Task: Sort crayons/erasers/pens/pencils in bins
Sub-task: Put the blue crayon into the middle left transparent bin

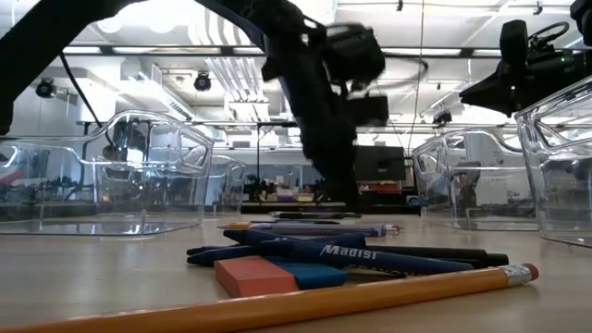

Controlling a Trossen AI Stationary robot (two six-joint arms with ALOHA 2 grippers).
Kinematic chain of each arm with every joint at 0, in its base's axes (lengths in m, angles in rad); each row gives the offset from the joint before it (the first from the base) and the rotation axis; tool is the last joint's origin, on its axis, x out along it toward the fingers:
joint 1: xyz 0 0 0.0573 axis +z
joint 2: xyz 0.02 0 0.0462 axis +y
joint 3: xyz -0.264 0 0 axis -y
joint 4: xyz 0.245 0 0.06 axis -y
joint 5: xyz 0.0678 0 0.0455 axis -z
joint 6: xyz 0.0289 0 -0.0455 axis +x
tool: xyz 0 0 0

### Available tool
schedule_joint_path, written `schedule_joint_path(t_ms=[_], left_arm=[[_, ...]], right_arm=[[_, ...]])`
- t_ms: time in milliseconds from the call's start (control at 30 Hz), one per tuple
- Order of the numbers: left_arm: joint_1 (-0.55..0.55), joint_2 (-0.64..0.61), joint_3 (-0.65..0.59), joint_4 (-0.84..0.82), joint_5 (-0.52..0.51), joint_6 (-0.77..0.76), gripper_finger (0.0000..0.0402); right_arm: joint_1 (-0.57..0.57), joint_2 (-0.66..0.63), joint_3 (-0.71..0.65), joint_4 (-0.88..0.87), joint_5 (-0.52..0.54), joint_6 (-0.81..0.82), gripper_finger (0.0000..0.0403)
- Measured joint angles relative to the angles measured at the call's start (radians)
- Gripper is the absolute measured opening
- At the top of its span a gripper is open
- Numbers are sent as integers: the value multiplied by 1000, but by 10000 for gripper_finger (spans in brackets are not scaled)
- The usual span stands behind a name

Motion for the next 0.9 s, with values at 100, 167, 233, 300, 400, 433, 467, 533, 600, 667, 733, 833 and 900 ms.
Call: schedule_joint_path(t_ms=[100,167,233,300,400,433,467,533,600,667,733,833,900], left_arm=[[-1,-39,0,-6,-3,-17,3],[-1,-70,-1,-10,-11,-18,5],[0,-110,-1,-12,-28,-18,6],[2,-155,-2,-23,-52,-19,7],[10,-223,-6,-44,-103,-53,8],[14,-242,-7,-48,-115,-72,8],[20,-267,-10,-50,-125,-82,8],[32,-313,-22,-86,-134,-116,8],[47,-361,-33,-101,-136,-149,8],[58,-394,-39,-151,-141,-177,8],[64,-426,-45,-199,-159,-215,8],[68,-476,-64,-280,-181,-296,8],[68,-517,-94,-335,-181,-350,9]], right_arm=[[0,0,0,-1,0,0,38],[0,0,0,-1,0,0,38],[0,0,0,-2,0,0,38],[0,0,0,-2,0,0,38],[0,0,0,-2,0,0,38],[0,0,0,-3,0,0,38],[0,0,0,-4,0,0,38],[0,0,0,-3,1,0,38],[0,0,0,-4,0,0,38],[0,1,0,-4,2,0,38],[0,1,0,-5,3,0,38],[0,-1,0,-6,7,0,38],[0,0,0,-6,8,0,38]])
